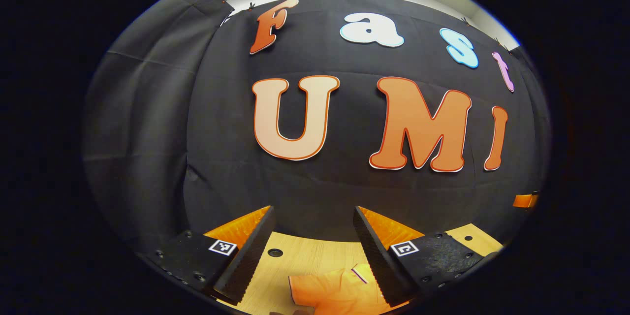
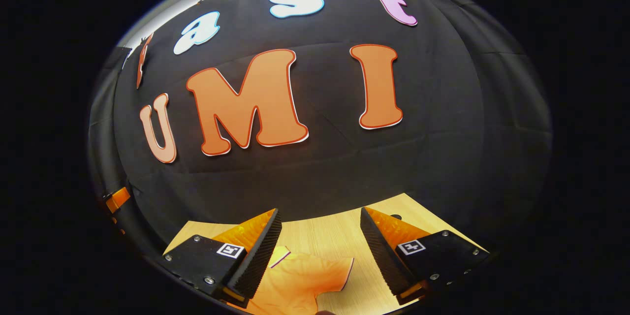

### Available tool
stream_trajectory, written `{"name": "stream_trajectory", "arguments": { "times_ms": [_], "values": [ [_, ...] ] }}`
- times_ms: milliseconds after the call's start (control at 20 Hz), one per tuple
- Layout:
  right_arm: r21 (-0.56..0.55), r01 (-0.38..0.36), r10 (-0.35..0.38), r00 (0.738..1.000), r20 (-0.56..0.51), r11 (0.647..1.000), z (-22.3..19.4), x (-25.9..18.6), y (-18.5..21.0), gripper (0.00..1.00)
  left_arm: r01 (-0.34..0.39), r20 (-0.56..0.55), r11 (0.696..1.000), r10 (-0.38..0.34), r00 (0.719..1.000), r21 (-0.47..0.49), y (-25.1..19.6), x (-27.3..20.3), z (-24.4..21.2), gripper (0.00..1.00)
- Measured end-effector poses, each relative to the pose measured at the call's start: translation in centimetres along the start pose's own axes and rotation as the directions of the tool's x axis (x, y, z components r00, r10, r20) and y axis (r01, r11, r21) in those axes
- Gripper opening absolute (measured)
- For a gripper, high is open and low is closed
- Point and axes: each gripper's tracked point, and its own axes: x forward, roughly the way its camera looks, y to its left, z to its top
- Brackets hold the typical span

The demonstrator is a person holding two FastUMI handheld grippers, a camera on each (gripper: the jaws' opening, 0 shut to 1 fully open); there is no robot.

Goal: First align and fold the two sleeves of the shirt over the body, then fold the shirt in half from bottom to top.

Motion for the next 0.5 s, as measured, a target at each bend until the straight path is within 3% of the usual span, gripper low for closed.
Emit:
{"name": "stream_trajectory", "arguments": {
  "times_ms": [250,500],
  "values": [
    [-0.01,0.003,-0.004,0.997,-0.075,1.0,-1.4,0.5,-0.1,0.98,0.006,-0.017,1.0,-0.006,1.0,0.001,0.2,0.0,-0.6,0.97],
    [-0.037,0.007,-0.014,0.977,-0.212,0.999,-3.8,2.0,-0.2,0.98,0.011,-0.04,1.0,-0.01,0.999,0.011,0.4,-0.5,-1.5,0.98]
  ]
}}
